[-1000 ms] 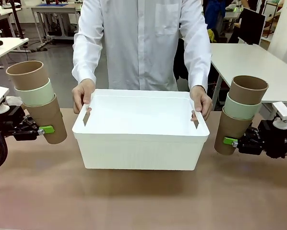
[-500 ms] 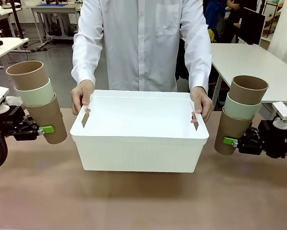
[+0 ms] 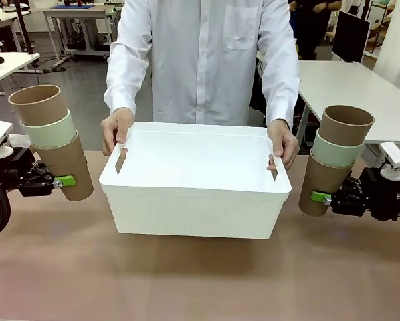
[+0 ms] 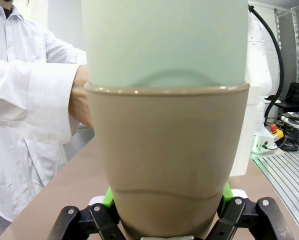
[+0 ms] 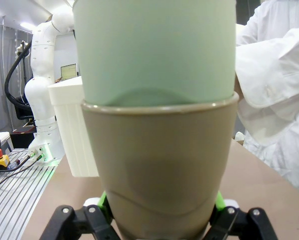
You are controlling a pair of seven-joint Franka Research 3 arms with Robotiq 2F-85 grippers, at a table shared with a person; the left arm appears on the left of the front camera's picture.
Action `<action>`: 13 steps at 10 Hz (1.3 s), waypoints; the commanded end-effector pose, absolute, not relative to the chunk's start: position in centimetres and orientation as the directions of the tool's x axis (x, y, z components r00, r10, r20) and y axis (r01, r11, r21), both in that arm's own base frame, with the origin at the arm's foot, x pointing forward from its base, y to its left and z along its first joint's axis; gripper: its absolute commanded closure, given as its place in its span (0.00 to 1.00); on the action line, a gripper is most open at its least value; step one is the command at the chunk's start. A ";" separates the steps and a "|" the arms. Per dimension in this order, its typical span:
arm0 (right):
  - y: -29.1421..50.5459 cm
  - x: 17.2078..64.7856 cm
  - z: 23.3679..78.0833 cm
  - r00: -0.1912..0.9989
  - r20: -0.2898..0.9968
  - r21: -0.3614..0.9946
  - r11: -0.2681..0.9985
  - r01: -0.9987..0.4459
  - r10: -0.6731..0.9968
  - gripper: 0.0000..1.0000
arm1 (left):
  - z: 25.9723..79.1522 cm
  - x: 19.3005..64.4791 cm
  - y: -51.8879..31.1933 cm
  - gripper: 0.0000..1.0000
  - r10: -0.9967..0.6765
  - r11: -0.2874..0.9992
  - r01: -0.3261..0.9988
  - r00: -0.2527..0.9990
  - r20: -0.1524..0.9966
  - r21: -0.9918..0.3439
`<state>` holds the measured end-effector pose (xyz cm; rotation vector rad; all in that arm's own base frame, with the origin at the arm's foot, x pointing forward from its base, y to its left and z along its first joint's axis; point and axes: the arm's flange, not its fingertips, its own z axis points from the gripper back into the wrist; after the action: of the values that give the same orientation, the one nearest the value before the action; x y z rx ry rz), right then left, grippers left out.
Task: Stack the cups and store them in the basket.
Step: Place the stack of Reusable plastic cups into the Pantry Basket.
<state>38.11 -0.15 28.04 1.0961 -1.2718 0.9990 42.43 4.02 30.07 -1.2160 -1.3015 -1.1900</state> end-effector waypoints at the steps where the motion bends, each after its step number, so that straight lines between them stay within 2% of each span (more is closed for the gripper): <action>1: 0.0 38.3 28.6 0.057 0.998 0.061 0.212 -0.975 -0.027 0.16 | 30.5 42.5 3.9 0.16 0.070 0.023 0.998 -0.055 0.996 0.054; 10: 0.0 38.3 28.6 0.057 0.998 0.061 0.212 -0.975 -0.027 0.16 | 30.1 42.4 4.0 0.16 0.064 0.028 0.999 -0.044 0.997 0.043; 13: 0.0 38.3 28.6 0.057 0.998 0.061 0.212 -0.975 -0.027 0.16 | 35.1 40.6 4.7 0.16 0.033 0.048 0.999 0.008 0.999 -0.009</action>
<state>38.11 -0.13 28.04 1.0966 -1.2714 0.9992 42.07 4.53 32.14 -1.2112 -1.2792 -1.1721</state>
